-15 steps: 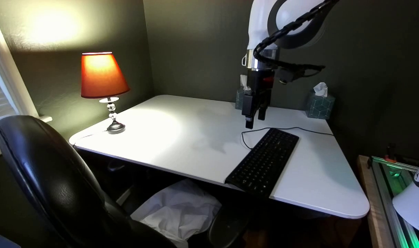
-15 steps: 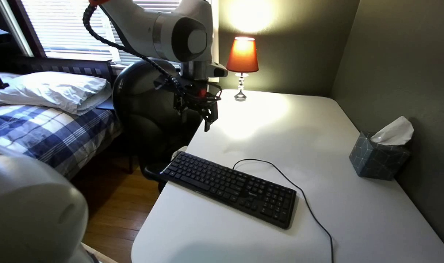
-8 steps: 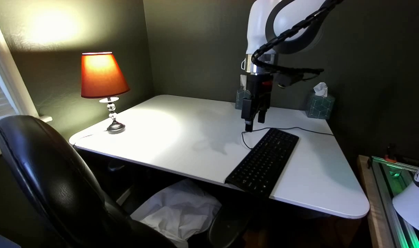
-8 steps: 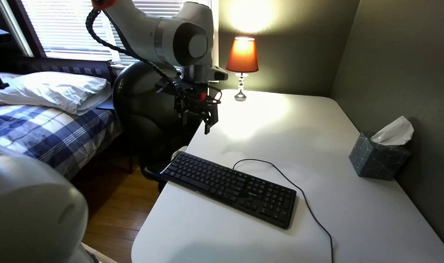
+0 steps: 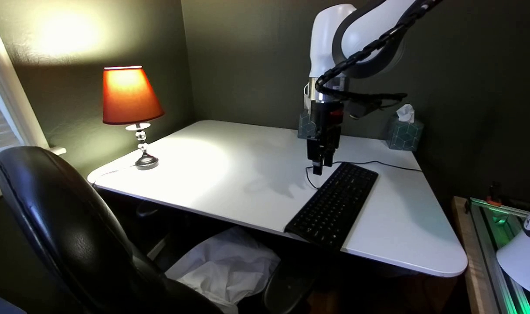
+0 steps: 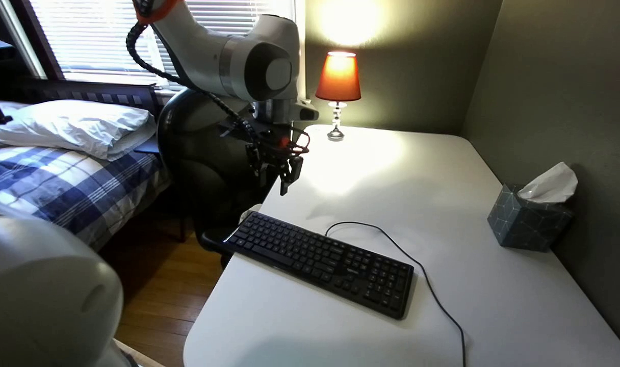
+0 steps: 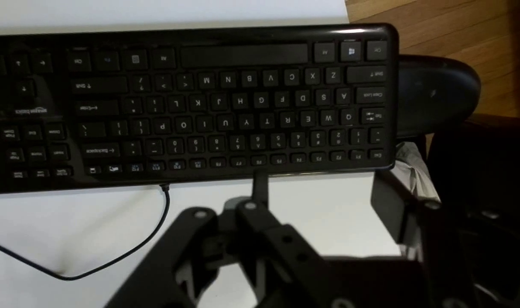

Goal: Press a button on the top right of the keyboard

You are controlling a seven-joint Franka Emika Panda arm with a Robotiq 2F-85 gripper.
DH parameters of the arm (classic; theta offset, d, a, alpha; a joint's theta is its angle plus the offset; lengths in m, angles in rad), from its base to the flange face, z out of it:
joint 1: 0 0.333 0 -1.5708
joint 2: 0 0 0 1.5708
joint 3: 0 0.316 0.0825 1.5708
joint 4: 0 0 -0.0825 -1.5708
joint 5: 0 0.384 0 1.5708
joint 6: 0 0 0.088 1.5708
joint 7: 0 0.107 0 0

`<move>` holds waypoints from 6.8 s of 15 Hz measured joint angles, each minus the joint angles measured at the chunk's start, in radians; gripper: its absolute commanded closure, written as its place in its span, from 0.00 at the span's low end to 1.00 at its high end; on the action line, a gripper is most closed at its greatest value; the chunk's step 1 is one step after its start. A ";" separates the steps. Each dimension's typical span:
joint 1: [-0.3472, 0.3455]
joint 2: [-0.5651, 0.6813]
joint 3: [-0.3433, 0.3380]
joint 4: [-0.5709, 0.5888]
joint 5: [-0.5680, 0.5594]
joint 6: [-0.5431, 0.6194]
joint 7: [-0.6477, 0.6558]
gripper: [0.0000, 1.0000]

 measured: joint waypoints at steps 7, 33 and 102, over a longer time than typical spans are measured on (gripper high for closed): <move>0.000 0.048 0.000 0.009 0.000 0.039 0.001 1.00; -0.002 0.162 -0.017 0.043 0.000 0.085 0.007 1.00; 0.002 0.403 -0.011 0.174 -0.012 0.114 0.008 1.00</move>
